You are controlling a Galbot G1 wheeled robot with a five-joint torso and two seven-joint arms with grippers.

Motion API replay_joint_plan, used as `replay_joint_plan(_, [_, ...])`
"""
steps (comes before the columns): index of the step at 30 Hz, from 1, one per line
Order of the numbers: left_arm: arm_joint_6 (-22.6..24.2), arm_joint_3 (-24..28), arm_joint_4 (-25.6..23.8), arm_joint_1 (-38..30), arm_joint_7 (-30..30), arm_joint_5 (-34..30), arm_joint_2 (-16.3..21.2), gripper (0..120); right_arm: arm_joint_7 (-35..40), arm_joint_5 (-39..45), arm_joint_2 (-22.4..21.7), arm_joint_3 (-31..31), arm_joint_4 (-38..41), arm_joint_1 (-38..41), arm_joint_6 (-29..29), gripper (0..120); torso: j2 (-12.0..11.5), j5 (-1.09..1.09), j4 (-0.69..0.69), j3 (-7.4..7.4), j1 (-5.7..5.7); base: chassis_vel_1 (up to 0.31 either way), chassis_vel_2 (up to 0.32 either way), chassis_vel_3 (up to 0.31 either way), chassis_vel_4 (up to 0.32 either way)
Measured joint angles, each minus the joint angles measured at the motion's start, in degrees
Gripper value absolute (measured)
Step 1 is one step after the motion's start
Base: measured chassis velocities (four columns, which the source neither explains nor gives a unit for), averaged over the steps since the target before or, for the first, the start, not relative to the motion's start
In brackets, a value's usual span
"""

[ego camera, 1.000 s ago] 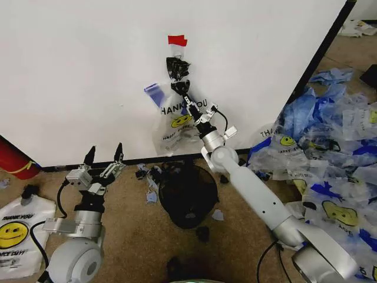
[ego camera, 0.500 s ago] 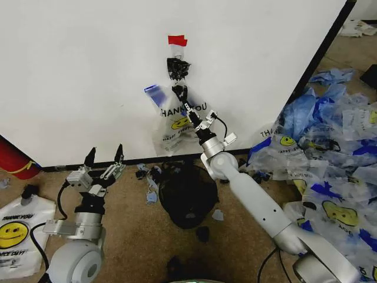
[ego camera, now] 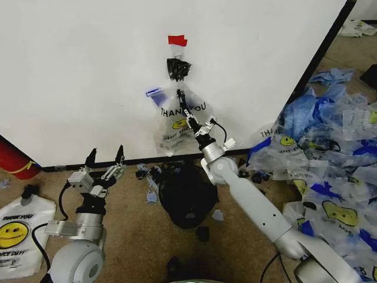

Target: Pick up the garbage bag from the wall and place it over the trash bin.

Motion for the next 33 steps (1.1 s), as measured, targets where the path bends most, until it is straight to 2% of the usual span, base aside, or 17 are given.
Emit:
replay_joint_plan(12, [-0.04,0.19,0.19,-0.11,0.0,0.15,0.0,97,-4.88,-1.79,-3.59,-0.89,2.97,-2.41,2.41,0,0.0,0.0,0.0,0.0,0.0,0.0,0.0,0.0,0.0])
replay_joint_plan(33, [-0.03,1.01,-0.01,0.42,-0.08,1.31,-0.85,97,-2.91,-2.56,-9.13,-1.84,9.26,-10.29,3.36,0,0.0,0.0,0.0,0.0,0.0,0.0,0.0,0.0,0.0])
